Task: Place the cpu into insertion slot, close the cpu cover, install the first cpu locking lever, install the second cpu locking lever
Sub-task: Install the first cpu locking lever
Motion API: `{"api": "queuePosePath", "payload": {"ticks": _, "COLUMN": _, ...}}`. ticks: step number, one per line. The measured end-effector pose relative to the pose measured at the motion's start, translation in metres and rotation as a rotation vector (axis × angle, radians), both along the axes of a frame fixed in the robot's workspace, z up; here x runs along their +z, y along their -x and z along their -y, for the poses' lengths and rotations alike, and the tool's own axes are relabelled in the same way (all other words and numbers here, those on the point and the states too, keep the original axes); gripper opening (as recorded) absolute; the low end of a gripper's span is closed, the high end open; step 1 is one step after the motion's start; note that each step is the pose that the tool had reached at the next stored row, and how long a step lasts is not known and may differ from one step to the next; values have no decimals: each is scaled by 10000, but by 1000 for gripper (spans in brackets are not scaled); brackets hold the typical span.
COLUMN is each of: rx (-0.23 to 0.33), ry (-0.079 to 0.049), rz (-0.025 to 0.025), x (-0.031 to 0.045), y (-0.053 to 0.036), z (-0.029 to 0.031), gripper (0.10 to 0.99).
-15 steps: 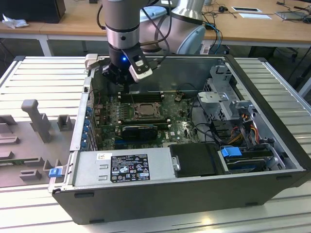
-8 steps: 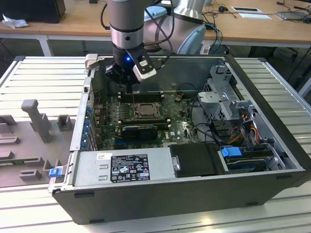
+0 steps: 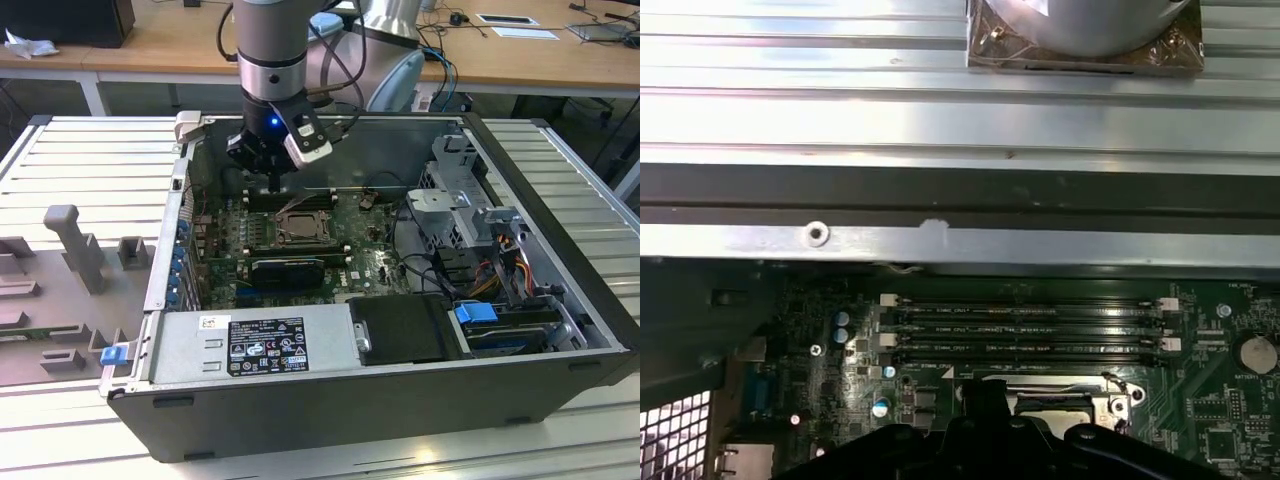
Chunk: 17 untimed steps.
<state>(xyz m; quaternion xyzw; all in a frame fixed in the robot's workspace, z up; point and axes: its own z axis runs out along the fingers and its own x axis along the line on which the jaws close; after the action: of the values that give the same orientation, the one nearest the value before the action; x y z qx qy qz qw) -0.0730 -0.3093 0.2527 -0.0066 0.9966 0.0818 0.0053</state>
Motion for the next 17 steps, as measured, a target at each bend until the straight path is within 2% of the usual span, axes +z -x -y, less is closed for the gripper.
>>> {"api": "queuePosePath", "payload": {"ticks": 1, "rx": 1, "ry": -1, "rz": 0, "x": 0, "y": -17, "z": 0, "gripper": 106}}
{"api": "queuePosePath", "payload": {"ticks": 3, "rx": 1, "ry": -23, "rz": -1, "x": 0, "y": -130, "z": 1, "gripper": 106}}
{"api": "queuePosePath", "payload": {"ticks": 4, "rx": 2, "ry": -339, "rz": -1, "x": -4, "y": -158, "z": 1, "gripper": 106}}
{"api": "queuePosePath", "payload": {"ticks": 5, "rx": 1, "ry": -459, "rz": 0, "x": -56, "y": -161, "z": 2, "gripper": 106}}
{"api": "queuePosePath", "payload": {"ticks": 6, "rx": 137, "ry": -458, "rz": -3, "x": -110, "y": -182, "z": 2, "gripper": 106}}
{"api": "queuePosePath", "payload": {"ticks": 7, "rx": 226, "ry": -453, "rz": -4, "x": -124, "y": -190, "z": 3, "gripper": 106}}
{"api": "queuePosePath", "payload": {"ticks": 10, "rx": 254, "ry": -328, "rz": 6, "x": -142, "y": -199, "z": 3, "gripper": 106}}
{"api": "queuePosePath", "payload": {"ticks": 12, "rx": 264, "ry": -36, "rz": 17, "x": -157, "y": -202, "z": 3, "gripper": 106}}
{"api": "queuePosePath", "payload": {"ticks": 13, "rx": 277, "ry": 70, "rz": 16, "x": -168, "y": -202, "z": 3, "gripper": 106}}
{"api": "queuePosePath", "payload": {"ticks": 17, "rx": 277, "ry": 67, "rz": 16, "x": -217, "y": -229, "z": -2, "gripper": 106}}
